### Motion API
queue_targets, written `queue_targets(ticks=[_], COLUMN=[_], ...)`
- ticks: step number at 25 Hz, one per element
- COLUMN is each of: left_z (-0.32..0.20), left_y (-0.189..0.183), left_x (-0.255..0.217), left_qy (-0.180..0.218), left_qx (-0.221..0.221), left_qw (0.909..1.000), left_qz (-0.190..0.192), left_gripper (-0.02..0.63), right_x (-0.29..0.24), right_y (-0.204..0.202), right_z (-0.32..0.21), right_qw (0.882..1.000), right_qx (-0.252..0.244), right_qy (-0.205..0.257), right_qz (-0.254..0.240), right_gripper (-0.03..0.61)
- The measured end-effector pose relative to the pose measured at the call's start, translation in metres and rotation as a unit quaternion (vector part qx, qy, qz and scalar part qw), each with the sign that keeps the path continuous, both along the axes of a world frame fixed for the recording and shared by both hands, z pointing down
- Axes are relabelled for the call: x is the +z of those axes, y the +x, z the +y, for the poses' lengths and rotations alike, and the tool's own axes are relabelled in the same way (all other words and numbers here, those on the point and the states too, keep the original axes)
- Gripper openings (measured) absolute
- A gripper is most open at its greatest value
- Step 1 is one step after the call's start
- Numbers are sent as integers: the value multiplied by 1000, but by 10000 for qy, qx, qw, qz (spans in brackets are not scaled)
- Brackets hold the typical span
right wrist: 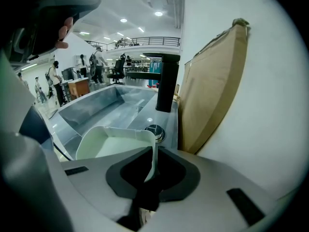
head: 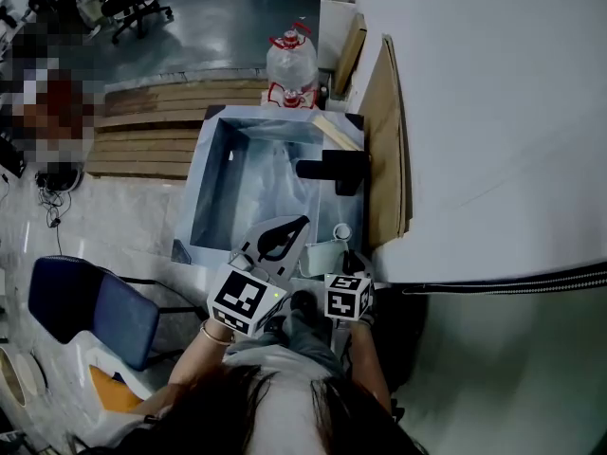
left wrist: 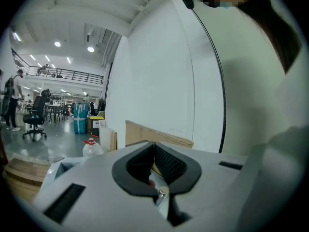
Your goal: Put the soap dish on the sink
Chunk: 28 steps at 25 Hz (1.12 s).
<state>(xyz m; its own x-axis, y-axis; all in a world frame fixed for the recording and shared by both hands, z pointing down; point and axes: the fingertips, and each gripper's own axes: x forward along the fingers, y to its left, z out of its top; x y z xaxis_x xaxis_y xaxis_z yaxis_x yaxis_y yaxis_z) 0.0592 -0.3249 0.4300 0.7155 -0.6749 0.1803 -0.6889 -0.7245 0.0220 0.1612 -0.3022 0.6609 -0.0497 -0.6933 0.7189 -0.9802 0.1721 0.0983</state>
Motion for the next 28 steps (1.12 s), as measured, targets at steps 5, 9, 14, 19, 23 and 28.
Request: queue_targets(ticks=[5, 9, 14, 19, 23, 28], left_z=[6, 12, 20, 29, 38, 50], left_y=[-1, -4, -9, -17, -23, -35], left_x=[-3, -7, -16, -21, -28, -33], left_qy=[51, 96, 190, 284, 352, 425], left_qx=[46, 73, 115, 129, 155, 184], left_qw=[10000, 9999, 9997, 9994, 9991, 9987], left_qz=[16, 66, 92, 143, 182, 232], left_gripper=[9, 9, 9, 9, 9, 9], right_x=[-8, -17, -35, -51, -67, -77], right_y=[1, 0, -3, -8, -16, -26], right_z=[2, 5, 9, 13, 18, 28], right_qw=[9999, 9998, 9992, 9982, 9970, 9957], right_qx=[50, 81, 176, 210, 212, 277], right_qy=[106, 202, 360, 560, 734, 884], right_qz=[5, 26, 42, 20, -82, -103], right_gripper=[60, 60, 60, 60, 60, 55])
